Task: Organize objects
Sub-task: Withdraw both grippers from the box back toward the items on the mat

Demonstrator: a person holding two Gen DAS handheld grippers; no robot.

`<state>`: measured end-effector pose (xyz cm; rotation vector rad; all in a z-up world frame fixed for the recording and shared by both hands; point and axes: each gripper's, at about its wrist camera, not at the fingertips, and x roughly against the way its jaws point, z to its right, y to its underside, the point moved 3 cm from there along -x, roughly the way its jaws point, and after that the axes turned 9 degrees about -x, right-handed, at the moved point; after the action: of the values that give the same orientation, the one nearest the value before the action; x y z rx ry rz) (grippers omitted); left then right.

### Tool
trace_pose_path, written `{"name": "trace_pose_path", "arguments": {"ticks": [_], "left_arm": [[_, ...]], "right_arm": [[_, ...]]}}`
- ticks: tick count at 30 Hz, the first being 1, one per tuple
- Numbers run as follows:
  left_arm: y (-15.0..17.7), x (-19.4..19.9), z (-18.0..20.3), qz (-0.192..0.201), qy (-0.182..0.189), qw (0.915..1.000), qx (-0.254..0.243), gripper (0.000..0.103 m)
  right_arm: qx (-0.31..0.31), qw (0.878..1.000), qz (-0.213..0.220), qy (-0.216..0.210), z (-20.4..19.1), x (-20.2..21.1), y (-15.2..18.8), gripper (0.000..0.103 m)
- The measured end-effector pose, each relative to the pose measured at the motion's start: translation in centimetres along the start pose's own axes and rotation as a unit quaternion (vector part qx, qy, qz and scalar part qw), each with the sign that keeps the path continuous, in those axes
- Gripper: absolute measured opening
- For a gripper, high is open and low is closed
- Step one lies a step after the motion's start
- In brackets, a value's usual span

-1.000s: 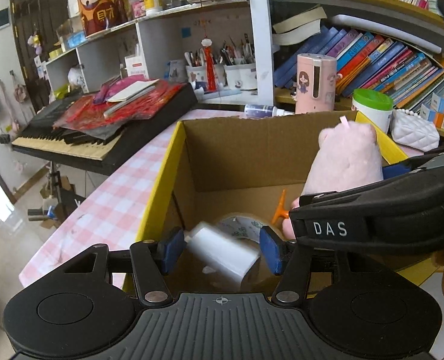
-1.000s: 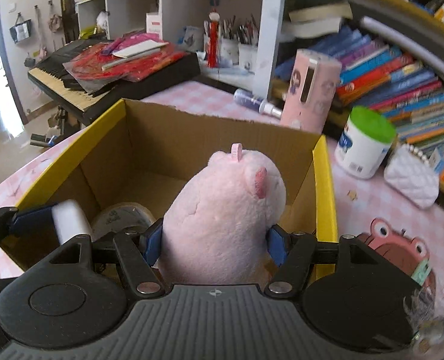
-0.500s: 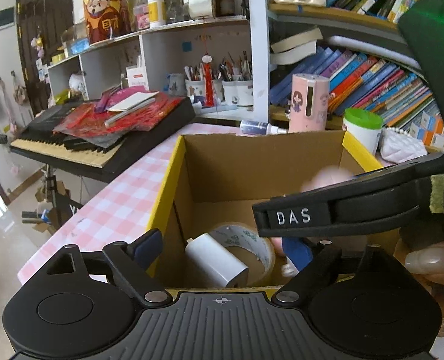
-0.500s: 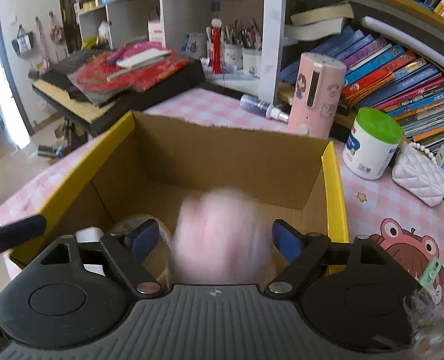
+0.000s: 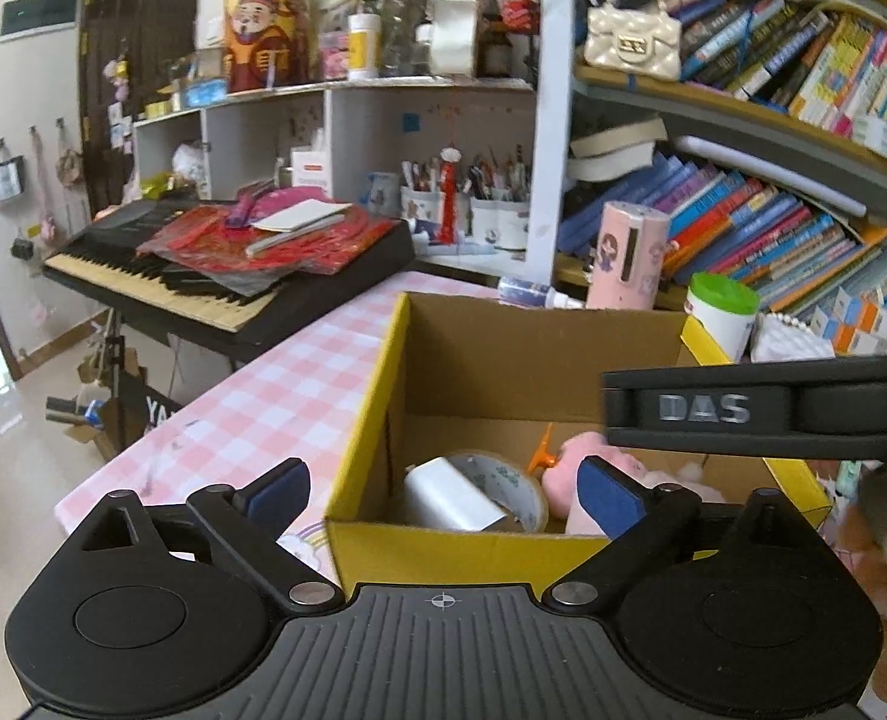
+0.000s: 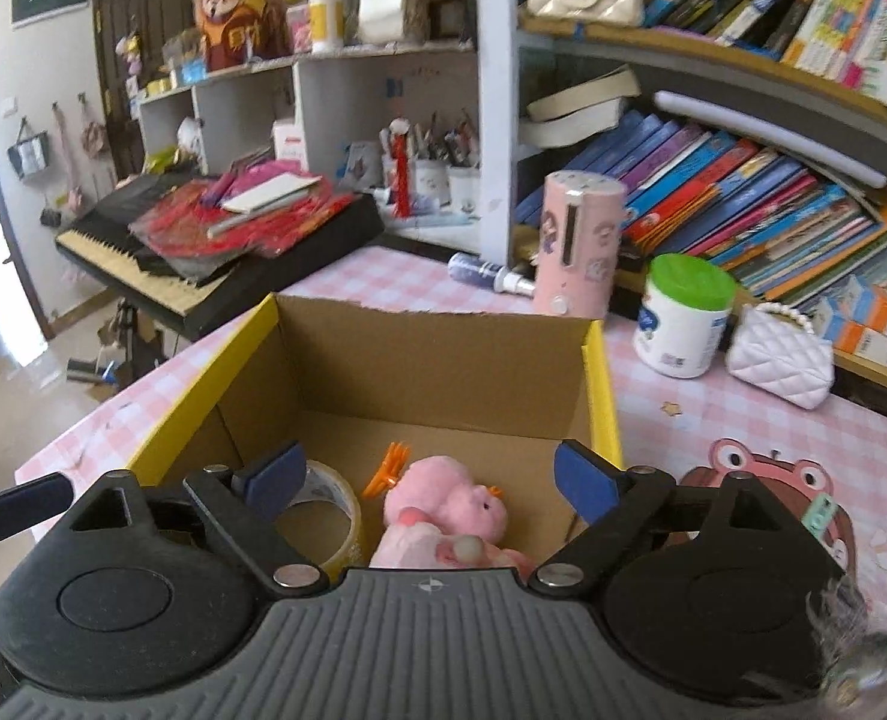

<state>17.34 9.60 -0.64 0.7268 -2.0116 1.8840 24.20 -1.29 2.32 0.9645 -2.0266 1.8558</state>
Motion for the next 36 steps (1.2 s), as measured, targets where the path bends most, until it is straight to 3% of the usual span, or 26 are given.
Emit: {"name": "trace_pose_path", "arguments": {"ticks": [7,13,16,23,36], "left_arm": [[0.8,1.9,-1.3,0.008,-0.021,0.9996,0.018,0.098],[2.5,3.4,-1.9,-0.004,-0.044,0.9989,0.015,0.099],[3.6,4.1,-2.2,-0.017,-0.052,0.9985,0.010,0.099],[6.3,6.3,-2.9,-0.041,-0.064,0.9971,-0.006,0.099],[9.9,9.8,-3.2,-0.065,-0.072,0.9946,-0.035,0.100]], "right_arm": [[-0.011,0.998,0.048,0.049,0.5,3.7,1.5,0.093],[0.012,0.987,0.095,0.127,-0.2,6.6,4.4,0.098],[0.013,0.984,0.082,0.159,-0.5,7.1,6.4,0.098],[0.008,0.984,0.033,0.177,-1.6,8.4,10.3,0.100],[0.009,0.977,0.007,0.213,-3.8,11.9,15.1,0.103]]}}
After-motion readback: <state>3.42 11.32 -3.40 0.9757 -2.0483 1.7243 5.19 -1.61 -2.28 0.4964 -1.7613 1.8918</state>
